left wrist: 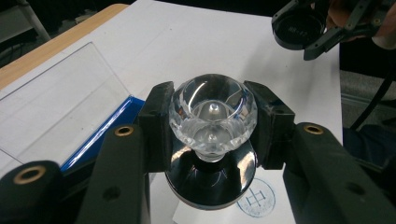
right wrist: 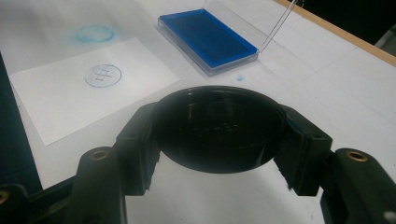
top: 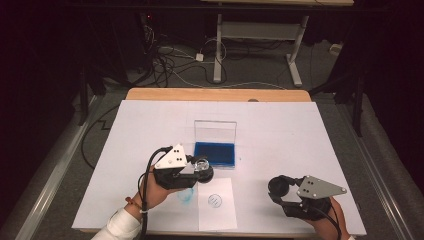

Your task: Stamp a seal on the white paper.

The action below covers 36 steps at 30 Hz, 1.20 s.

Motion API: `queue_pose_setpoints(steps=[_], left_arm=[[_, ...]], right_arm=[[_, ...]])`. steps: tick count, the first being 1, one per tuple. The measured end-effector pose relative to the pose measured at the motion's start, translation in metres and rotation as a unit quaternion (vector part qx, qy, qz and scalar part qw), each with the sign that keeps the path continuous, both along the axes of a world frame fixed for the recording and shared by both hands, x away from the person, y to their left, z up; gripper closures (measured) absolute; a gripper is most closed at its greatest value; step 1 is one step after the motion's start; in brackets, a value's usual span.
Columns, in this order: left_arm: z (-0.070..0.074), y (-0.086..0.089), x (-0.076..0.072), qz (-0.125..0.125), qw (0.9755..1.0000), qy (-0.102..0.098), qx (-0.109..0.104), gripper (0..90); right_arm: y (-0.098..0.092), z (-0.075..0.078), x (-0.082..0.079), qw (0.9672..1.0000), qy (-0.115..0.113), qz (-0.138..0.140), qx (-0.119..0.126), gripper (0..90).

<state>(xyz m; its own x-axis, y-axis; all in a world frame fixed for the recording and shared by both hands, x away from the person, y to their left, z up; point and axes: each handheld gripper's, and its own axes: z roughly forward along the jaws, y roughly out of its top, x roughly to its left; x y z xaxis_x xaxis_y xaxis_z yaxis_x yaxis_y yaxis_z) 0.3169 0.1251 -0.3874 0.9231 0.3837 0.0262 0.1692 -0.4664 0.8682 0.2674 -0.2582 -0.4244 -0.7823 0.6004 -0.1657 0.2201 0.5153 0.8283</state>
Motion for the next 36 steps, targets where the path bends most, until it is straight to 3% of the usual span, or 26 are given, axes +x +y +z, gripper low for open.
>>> queue_pose_setpoints(steps=[20,36], left_arm=[[-0.008,-0.009,-0.022,-0.049,0.9988,0.003,-0.004,54.2],[-0.032,-0.025,-0.025,-0.071,0.9966,0.024,0.036,54.2]], right_arm=[[0.002,-0.002,-0.002,1.0,0.005,0.004,-0.006,38.1],[0.006,-0.005,-0.003,0.9998,0.009,0.012,-0.013,38.1]])
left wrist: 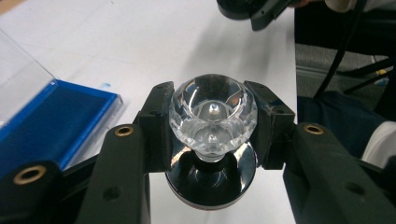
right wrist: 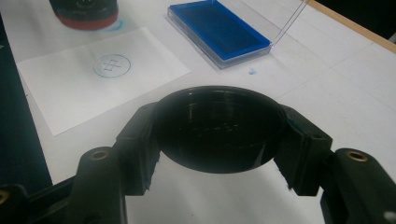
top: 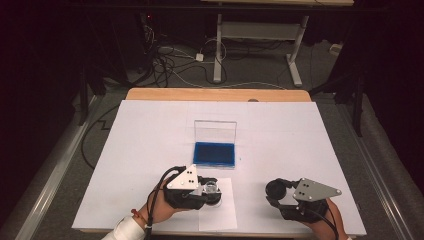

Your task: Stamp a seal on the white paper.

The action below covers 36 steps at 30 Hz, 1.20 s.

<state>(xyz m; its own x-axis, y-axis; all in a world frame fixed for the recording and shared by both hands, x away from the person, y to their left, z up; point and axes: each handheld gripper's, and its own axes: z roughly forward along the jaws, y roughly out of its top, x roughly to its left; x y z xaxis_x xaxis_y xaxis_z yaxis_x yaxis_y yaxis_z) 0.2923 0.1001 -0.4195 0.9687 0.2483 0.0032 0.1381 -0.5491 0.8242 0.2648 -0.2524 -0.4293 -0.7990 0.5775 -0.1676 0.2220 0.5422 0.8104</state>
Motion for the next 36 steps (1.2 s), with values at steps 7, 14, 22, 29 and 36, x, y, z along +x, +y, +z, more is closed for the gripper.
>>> queue_pose_setpoints(steps=[7,14,22,29,36], left_arm=[[-0.01,-0.006,0.002,-0.007,0.9999,0.003,0.012,54.2],[-0.018,-0.012,0.006,-0.013,0.9994,-0.004,0.031,54.2],[-0.026,-0.013,0.009,-0.011,0.9994,-0.003,0.033,54.2],[-0.029,-0.013,0.01,-0.012,0.9995,0.0,0.03,54.2],[-0.032,-0.015,0.011,-0.016,0.9991,0.005,0.04,54.2]], right_arm=[[0.001,-0.001,0.0,1.0,0.001,0.003,-0.002,38.1],[0.002,-0.002,0.0,1.0,0.002,0.004,-0.005,38.1],[0.002,-0.002,0.0,0.9999,0.0,0.004,-0.012,38.1],[0.003,-0.003,0.0,0.9999,0.001,0.004,-0.015,38.1],[0.003,-0.003,0.0,0.9999,0.003,0.005,-0.016,38.0]])
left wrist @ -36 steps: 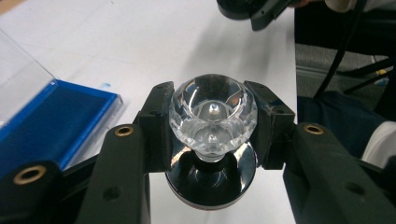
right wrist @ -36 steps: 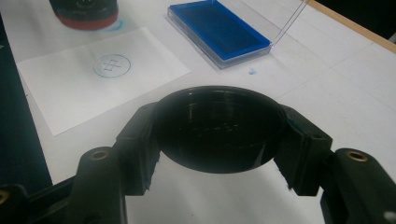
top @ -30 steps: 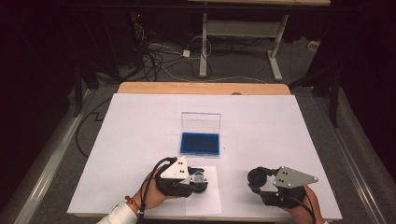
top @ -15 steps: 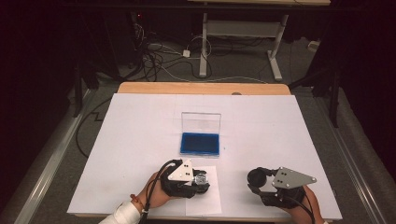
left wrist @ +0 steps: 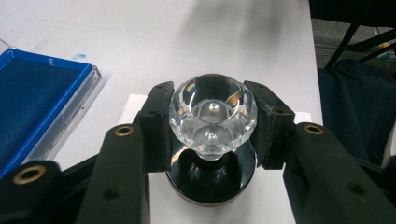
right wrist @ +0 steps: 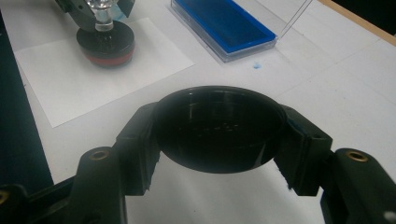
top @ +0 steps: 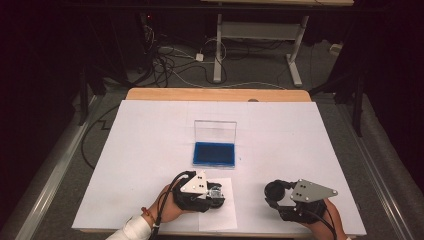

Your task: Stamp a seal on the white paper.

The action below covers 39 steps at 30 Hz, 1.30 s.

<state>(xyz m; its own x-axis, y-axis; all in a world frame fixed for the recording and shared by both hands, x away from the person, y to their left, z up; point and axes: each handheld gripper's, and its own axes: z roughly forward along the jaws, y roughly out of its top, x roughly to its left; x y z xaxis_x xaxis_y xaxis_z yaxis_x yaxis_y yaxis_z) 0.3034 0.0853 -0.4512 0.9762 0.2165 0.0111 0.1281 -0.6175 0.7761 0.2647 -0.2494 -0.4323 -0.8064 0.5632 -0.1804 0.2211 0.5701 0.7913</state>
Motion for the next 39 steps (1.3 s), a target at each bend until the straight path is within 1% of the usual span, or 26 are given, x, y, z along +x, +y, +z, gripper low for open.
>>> queue_pose_setpoints(steps=[3,5,10,17,22,25,27,28,29,35,39], left_arm=[[-0.0016,-0.0008,0.0006,0.0,1.0,0.001,0.005,54.2],[-0.0027,-0.0009,0.0011,0.001,1.0,0.004,0.004,54.2],[-0.0042,-0.0017,0.0021,0.002,1.0,0.003,0.009,54.2],[-0.0056,-0.0013,0.0039,0.001,1.0,0.007,0.006,54.2],[-0.0074,0.0018,0.006,0.006,0.9997,0.022,0.001,54.2],[-0.0073,0.0009,0.0046,0.006,0.9998,0.018,0.007,54.3],[-0.007,0.0011,0.0048,0.006,0.9997,0.021,0.008,54.3],[-0.0057,0.001,0.0049,0.003,0.9997,0.018,0.018,54.3],[-0.0051,0.0004,0.0047,0.003,0.9996,0.017,0.021,54.3],[-0.0041,-0.0005,0.0061,0.002,0.9995,0.02,0.026,54.3],[-0.0012,-0.0015,0.0081,-0.002,0.9989,0.024,0.04,54.3]], right_arm=[[0.0,-0.0001,0.0,1.0,0.0,0.0,-0.001,38.0],[0.0,-0.0002,0.0,1.0,0.001,0.001,-0.001,38.0],[0.0002,-0.0002,-0.0001,1.0,0.001,0.001,-0.002,38.0],[0.0006,-0.0006,0.0001,1.0,0.003,0.002,-0.003,38.0],[0.0006,-0.0008,0.0003,1.0,0.003,0.002,-0.003,38.0],[0.0011,-0.0008,0.0,1.0,0.003,0.003,-0.004,38.1],[0.0013,-0.0006,-0.0003,1.0,0.003,0.003,-0.005,38.0],[0.0014,-0.0006,-0.0003,1.0,0.002,0.004,-0.005,38.0],[0.0016,-0.0006,-0.0004,1.0,0.002,0.004,-0.006,38.1],[0.0017,-0.001,-0.0001,1.0,0.003,0.004,-0.007,38.0],[0.0022,-0.0009,-0.0005,0.9999,0.003,0.008,-0.008,38.0]])
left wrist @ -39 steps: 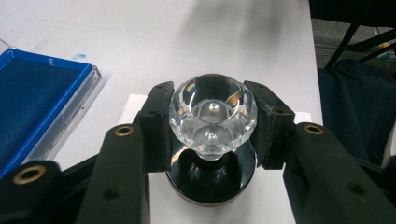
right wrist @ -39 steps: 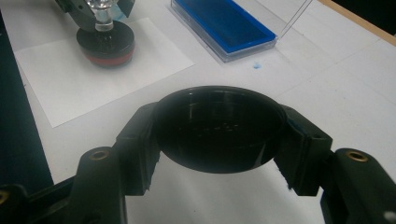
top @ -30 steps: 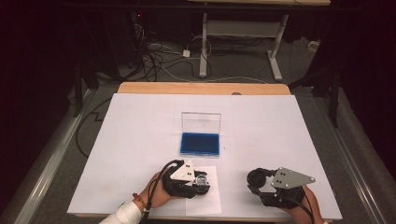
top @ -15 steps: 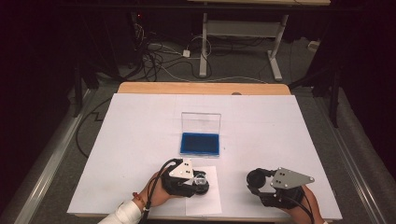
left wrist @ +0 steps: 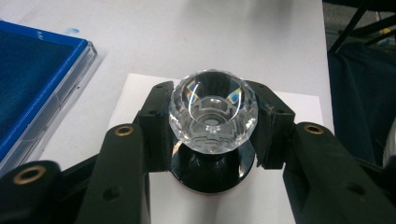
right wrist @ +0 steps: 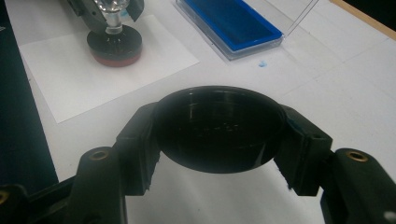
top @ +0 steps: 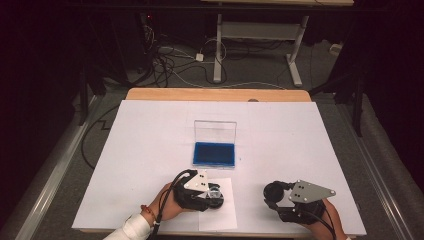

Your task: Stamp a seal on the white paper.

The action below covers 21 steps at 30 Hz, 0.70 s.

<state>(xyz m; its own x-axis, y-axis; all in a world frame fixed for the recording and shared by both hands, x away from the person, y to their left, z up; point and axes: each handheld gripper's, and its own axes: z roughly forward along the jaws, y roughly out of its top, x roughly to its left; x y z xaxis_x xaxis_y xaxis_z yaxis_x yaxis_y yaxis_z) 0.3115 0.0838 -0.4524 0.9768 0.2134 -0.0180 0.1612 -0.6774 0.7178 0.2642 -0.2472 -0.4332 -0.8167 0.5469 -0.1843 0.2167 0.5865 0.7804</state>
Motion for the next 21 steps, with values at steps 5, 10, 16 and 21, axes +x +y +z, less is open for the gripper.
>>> queue_pose_setpoints(steps=[5,10,16,21], left_arm=[[0.0015,-0.0015,0.0007,0.001,1.0,0.006,0.007,54.3],[0.0013,-0.0017,0.0012,0.005,0.9999,0.011,0.005,54.4],[0.0014,-0.002,0.0009,0.014,0.9998,0.016,0.005,54.3],[0.0026,-0.005,0.0012,0.014,0.9997,0.015,0.011,54.3]], right_arm=[[-0.0004,-0.0001,0.0001,1.0,0.001,-0.001,0.001,38.1],[-0.0001,-0.0002,-0.0002,1.0,0.001,-0.001,0.0,38.1],[0.001,-0.0011,0.0,1.0,0.002,-0.002,-0.004,38.1],[0.0019,-0.0017,0.0003,1.0,0.003,0.0,-0.006,38.1]])
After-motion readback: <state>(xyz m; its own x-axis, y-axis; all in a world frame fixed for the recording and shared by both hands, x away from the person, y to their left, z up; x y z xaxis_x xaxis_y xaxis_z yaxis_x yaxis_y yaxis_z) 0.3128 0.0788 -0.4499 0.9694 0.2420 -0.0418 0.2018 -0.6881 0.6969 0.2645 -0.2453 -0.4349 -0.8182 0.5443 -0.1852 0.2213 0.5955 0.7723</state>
